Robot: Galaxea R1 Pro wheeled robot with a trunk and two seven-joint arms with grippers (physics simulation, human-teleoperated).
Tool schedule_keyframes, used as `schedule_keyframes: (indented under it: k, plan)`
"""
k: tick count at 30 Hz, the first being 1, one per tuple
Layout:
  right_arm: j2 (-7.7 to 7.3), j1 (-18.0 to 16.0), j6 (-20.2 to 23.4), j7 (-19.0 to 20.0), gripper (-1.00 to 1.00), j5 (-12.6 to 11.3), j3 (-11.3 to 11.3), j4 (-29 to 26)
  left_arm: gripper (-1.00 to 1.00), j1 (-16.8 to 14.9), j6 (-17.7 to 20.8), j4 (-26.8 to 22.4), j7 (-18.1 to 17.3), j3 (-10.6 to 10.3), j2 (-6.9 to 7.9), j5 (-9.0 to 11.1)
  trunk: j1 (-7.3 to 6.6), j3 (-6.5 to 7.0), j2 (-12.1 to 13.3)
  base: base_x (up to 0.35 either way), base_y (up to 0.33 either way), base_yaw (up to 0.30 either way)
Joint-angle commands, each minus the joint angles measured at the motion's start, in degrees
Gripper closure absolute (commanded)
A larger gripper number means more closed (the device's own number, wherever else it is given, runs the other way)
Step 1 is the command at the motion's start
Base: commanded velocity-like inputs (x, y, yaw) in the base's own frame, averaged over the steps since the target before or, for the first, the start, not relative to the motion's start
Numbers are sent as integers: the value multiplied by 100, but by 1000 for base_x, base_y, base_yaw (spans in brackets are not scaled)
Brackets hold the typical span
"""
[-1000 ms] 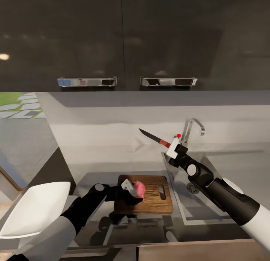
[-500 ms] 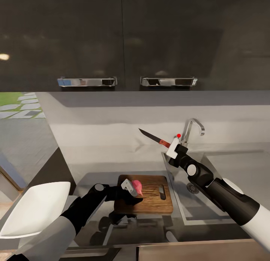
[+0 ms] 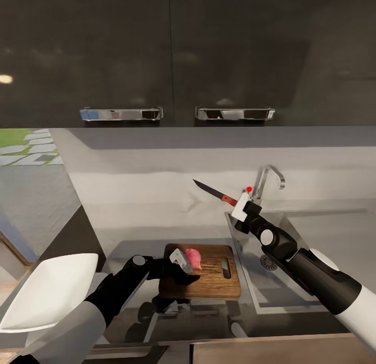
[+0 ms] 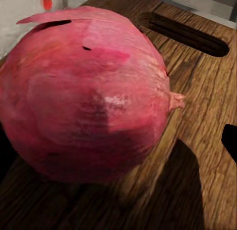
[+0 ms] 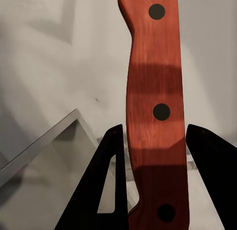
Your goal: In the kitchen, take the Vidalia onion out of the sink, dice it on the chopping board with the paring knife, put the diced onion into the bowl on the countertop, then place both the paring knife and the chopping board into the sink.
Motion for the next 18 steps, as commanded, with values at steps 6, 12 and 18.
schedule_keyframes:
  k: [6,12,18]
  plan:
    - [-4,-10,30,39,100,67,11,-9,-100,-5,43,-96,-21,-9,14,0,4,-13,-13,0,0,0]
    - [-4,-10,30,39,100,68,12,-9,-100,-5,50,-141,-32,-9,15,0,4,-13,-13,0,0,0]
    - [-4,-10,30,38,100,68,12,-9,-100,-5,52,-149,-37,-9,11,0,4,-13,-13,0,0,0]
